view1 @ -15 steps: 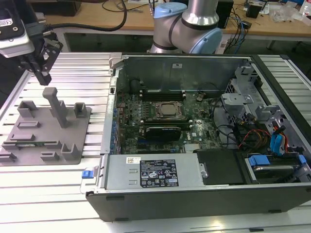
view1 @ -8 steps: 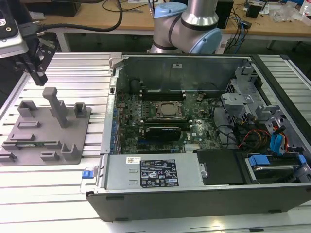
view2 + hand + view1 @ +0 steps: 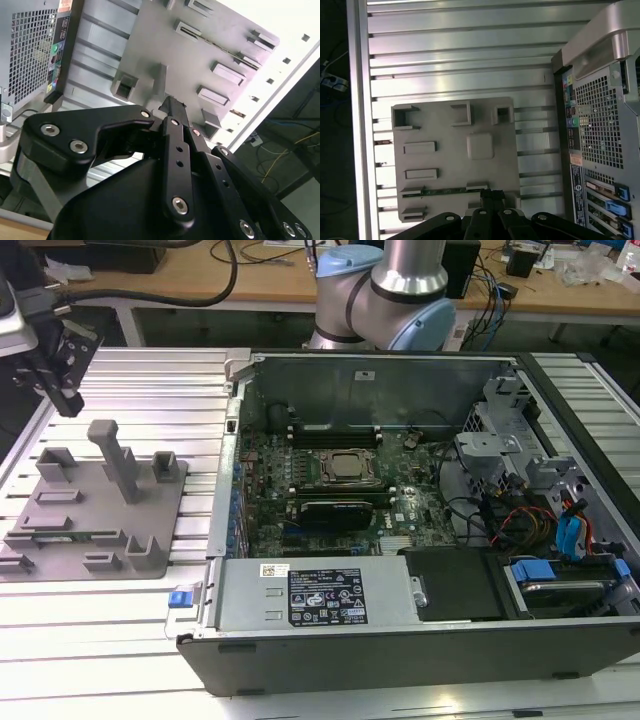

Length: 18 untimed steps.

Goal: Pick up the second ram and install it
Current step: 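Reach for the second ram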

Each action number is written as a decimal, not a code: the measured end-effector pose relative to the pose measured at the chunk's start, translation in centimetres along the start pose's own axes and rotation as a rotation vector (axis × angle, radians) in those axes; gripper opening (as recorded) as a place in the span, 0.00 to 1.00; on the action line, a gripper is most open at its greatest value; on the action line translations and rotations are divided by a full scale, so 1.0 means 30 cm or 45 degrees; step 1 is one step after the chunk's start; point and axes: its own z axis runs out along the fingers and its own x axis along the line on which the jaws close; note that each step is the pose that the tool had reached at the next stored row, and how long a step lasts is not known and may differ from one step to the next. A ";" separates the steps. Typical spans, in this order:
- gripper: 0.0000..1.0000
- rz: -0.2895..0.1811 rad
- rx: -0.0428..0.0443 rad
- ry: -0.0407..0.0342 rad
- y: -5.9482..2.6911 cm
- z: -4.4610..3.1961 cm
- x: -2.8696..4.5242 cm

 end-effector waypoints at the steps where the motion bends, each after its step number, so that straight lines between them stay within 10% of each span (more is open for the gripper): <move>1: 0.08 0.000 0.000 0.0001 -0.001 0.001 0.008; 18: 0.08 0.000 0.000 0.0000 -0.041 0.057 0.130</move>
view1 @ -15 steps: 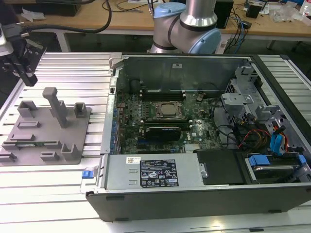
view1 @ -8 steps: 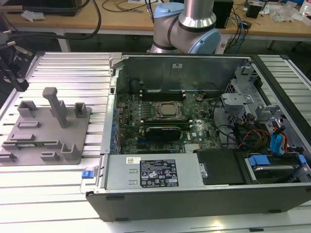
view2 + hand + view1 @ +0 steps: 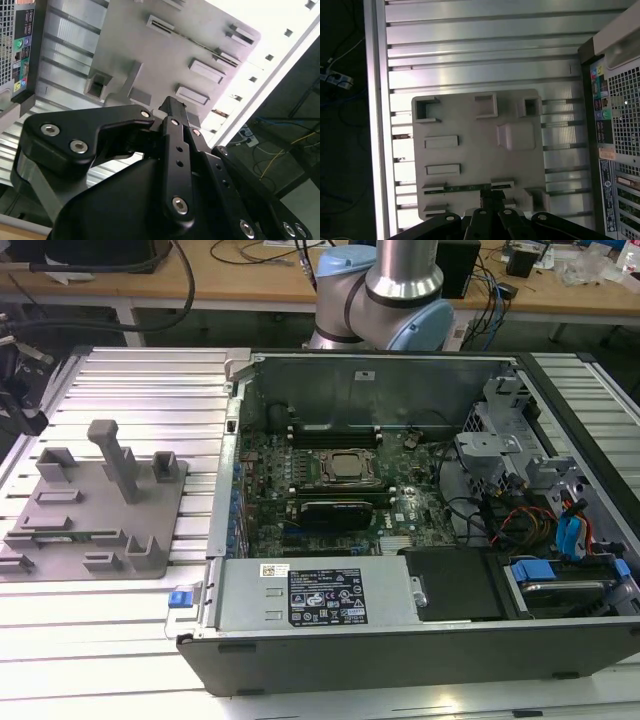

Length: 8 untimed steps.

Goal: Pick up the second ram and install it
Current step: 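Reach for the second ram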

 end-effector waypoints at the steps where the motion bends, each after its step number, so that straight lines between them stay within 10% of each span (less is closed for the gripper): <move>1: 0.08 0.000 0.000 0.0000 -0.001 0.002 0.003; 8: 0.08 0.000 0.000 0.0007 -0.021 0.032 0.022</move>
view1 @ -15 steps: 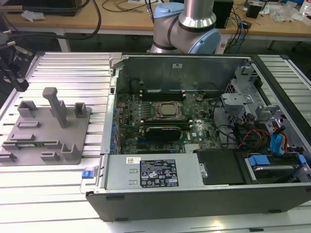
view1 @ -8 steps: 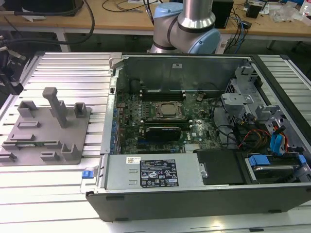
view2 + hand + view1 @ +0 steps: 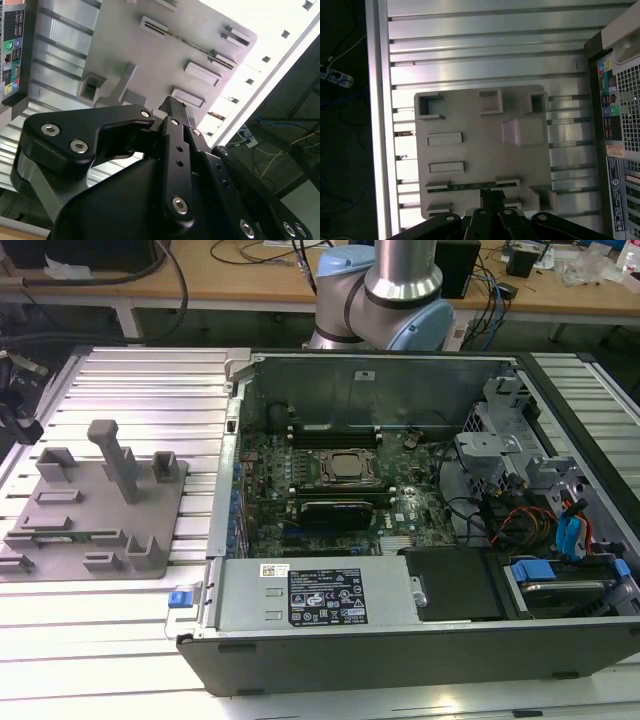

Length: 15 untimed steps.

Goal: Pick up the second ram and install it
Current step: 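Reach for the second ram, then pick up the second ram and move it above second insertion slot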

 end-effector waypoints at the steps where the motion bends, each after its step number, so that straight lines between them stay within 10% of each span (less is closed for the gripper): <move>1: 0.08 0.000 0.000 0.0006 -0.003 0.005 0.002; 15: 0.08 0.000 0.001 0.0102 -0.019 0.051 0.031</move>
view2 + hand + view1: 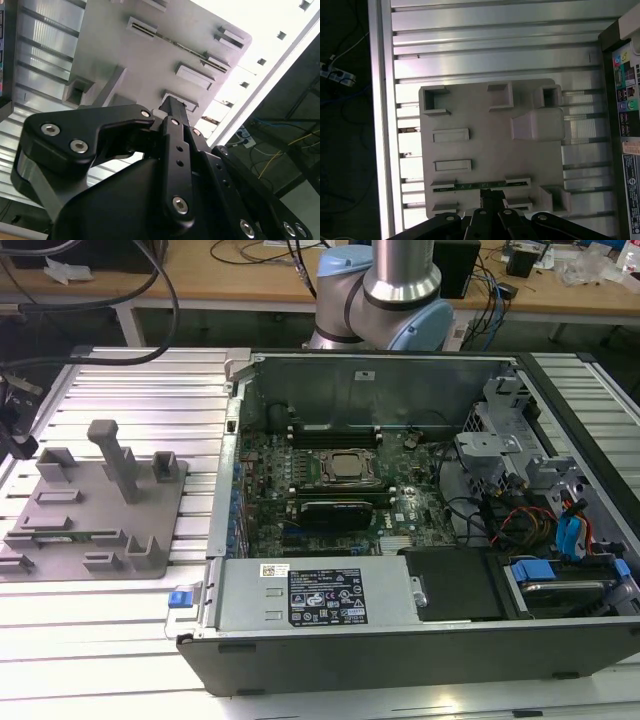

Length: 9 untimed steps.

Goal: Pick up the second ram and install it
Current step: 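Pick up the second ram and move it above second insertion slot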

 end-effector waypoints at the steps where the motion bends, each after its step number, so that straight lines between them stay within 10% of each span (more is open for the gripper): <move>1: 0.08 0.000 0.000 0.0000 0.000 0.000 0.000; 9: 0.08 0.000 0.000 0.0000 0.000 0.001 0.000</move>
